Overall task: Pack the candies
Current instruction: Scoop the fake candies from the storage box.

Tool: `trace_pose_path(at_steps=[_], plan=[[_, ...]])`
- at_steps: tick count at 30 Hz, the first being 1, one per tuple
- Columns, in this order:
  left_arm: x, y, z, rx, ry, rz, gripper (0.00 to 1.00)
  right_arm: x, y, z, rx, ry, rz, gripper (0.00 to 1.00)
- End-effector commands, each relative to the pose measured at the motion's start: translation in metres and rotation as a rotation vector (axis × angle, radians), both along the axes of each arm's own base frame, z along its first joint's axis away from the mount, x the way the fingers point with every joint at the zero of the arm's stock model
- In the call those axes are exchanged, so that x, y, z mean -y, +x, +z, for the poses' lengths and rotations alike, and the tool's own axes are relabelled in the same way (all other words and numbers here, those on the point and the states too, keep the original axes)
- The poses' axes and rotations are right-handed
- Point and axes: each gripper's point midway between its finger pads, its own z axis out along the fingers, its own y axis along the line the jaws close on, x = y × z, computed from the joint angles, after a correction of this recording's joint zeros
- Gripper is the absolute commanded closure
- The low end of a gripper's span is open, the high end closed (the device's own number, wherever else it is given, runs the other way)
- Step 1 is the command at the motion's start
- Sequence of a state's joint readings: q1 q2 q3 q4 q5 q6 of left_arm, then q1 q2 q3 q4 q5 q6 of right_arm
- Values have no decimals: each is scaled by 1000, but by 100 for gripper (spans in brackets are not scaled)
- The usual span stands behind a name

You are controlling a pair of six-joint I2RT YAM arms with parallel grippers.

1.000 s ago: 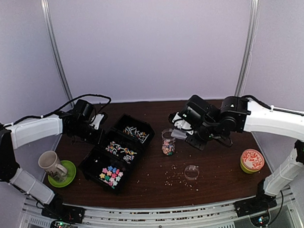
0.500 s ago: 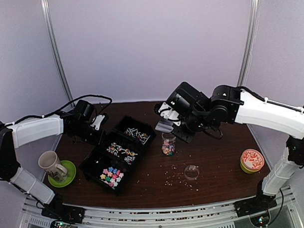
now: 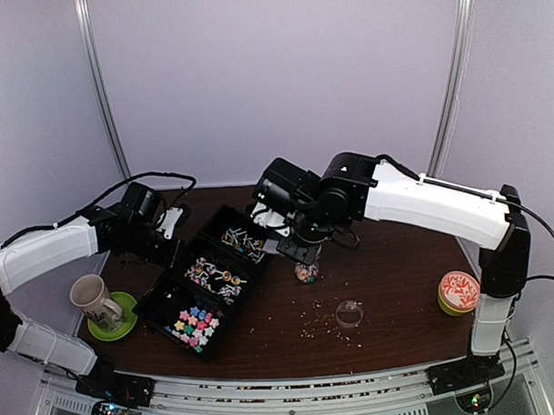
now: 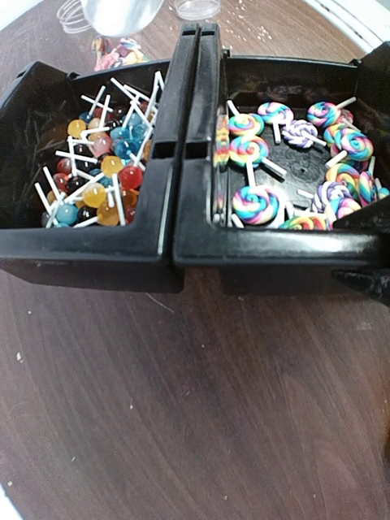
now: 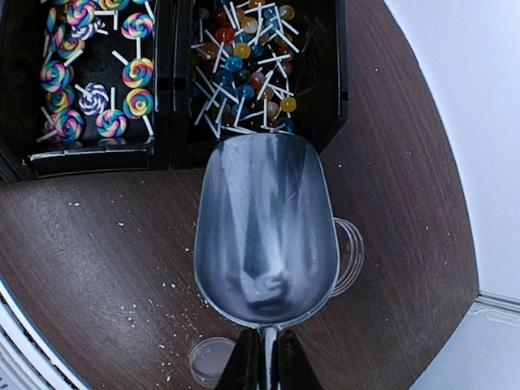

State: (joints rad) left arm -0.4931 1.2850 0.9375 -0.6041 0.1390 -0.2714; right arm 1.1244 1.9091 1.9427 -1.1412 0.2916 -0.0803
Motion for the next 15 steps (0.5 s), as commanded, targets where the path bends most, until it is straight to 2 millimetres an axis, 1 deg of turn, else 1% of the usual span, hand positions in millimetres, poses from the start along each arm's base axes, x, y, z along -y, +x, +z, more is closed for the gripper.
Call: trace_pose_path(at_steps=[1,6,12,15], plan=[[13,7,36,173,-41,-35,100,-7,-3,-3,-26,-39,14,100],[15,1,38,225,27,-51,100,-16,-1,-14,-51,-67,20,100],[14,2,37,252,70,-47,100,-16,-1,-35,-77,-124,18,100],[15,2,39,268,70,-51,100,-15,0,-43,-85,-142,13,100]])
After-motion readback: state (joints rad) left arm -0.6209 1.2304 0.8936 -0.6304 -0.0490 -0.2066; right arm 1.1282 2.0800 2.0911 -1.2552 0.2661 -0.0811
